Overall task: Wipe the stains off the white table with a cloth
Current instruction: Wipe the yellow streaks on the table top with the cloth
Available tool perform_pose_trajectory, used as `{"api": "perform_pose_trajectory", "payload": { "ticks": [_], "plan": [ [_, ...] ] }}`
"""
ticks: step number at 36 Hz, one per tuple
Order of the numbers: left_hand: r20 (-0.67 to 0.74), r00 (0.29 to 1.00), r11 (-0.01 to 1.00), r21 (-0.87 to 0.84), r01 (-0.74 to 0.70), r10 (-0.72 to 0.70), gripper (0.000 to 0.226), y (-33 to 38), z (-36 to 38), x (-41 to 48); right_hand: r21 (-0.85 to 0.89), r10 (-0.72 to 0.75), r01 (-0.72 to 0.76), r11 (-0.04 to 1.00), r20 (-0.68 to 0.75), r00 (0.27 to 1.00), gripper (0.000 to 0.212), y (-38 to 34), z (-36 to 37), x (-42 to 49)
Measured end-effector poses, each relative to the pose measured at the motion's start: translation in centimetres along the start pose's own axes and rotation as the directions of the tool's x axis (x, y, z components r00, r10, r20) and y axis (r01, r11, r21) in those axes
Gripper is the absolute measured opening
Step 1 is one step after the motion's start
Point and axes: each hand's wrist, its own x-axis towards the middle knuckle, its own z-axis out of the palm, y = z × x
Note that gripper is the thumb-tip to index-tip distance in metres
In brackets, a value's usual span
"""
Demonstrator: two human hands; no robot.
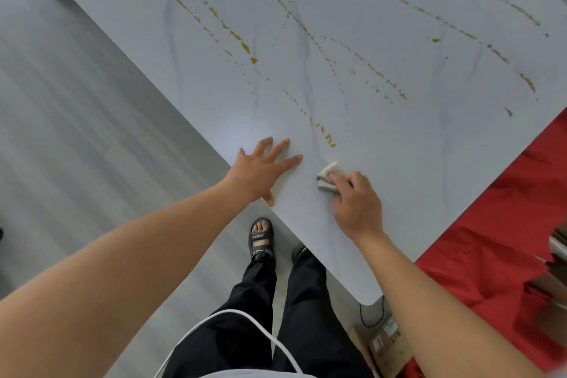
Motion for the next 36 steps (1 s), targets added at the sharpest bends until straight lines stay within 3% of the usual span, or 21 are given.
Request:
{"api": "perform_pose_trajectory", "payload": {
  "ticks": [3, 9, 22, 27, 30, 33, 36],
  "plan": [
    [-0.003, 1.0, 1.0, 0.0, -0.005, 0.005, 0.127, 0.0, 0.0, 0.0, 0.032, 0.187, -0.185, 0.982, -0.063, 0.98, 0.043, -0.5, 0.4, 0.2],
    [-0.001, 1.0, 1.0, 0.002, -0.005, 0.005, 0.127, -0.1, 0.0, 0.1, -0.008, 0.018, -0.018, 1.0, -0.023, 1.0, 0.043, -2.8, 1.3, -2.1],
    [0.004, 1.0, 1.0, -0.019, -0.012, 0.012, 0.128, -0.1, 0.0, 0.1, 0.025, -0.016, 0.015, 1.0, 0.028, 0.999, 0.043, -7.1, 3.4, -6.9],
    [0.017, 0.999, 0.998, -0.058, -0.027, 0.028, 0.123, -0.2, 0.1, 0.0, 0.037, 0.036, -0.039, 0.999, 0.058, 0.998, 0.047, -8.4, 3.5, -7.7],
    [0.013, 0.999, 0.994, -0.101, -0.05, 0.052, 0.116, -0.5, 0.1, -0.3, 0.117, 0.13, -0.159, 0.98, 0.226, 0.966, 0.048, -9.2, 3.1, -7.5],
    [0.011, 0.997, 0.984, -0.159, -0.075, 0.078, 0.109, -1.7, -0.2, -0.6, 0.289, 0.238, -0.396, 0.872, 0.456, 0.857, 0.041, -10.0, 2.2, -6.2],
    [-0.009, 0.998, 0.984, -0.168, -0.061, 0.061, 0.108, -3.7, -0.9, -0.8, 0.58, 0.388, -0.661, 0.477, 0.536, 0.75, 0.023, -10.9, 0.6, -4.7]
  ]
}}
